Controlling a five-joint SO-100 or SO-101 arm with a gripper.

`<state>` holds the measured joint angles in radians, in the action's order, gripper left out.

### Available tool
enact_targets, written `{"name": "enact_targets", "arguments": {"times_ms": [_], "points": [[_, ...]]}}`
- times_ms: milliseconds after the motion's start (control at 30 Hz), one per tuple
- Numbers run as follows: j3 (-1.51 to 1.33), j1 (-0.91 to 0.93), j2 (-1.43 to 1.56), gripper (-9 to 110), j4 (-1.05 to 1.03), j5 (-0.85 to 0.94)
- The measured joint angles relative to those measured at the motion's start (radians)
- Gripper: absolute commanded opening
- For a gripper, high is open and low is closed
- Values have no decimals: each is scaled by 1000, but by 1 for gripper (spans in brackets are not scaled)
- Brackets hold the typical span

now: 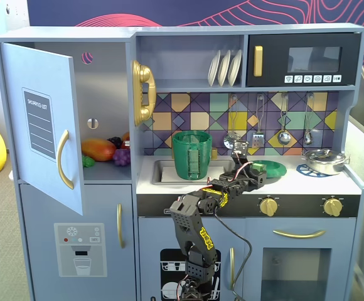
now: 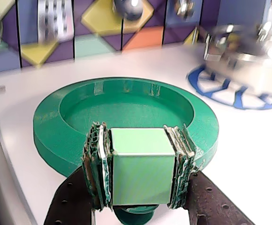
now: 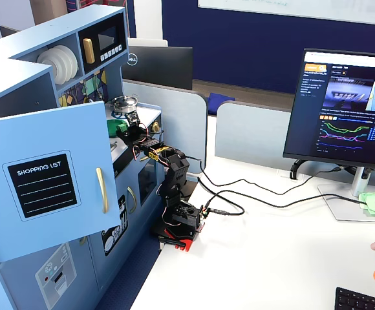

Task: Take off the lid from the green recipient and place it on the counter

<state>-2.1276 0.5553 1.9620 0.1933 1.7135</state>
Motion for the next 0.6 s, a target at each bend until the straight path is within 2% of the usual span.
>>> {"name": "enact_targets", "arguments": {"times_ms": [167, 233, 367, 600], "points": [[-17, 0, -5, 1, 8, 8], [-18, 0, -5, 10, 8, 9], [-18, 0, -5, 21, 25, -5], [-18, 0, 15, 20, 28, -23]]}}
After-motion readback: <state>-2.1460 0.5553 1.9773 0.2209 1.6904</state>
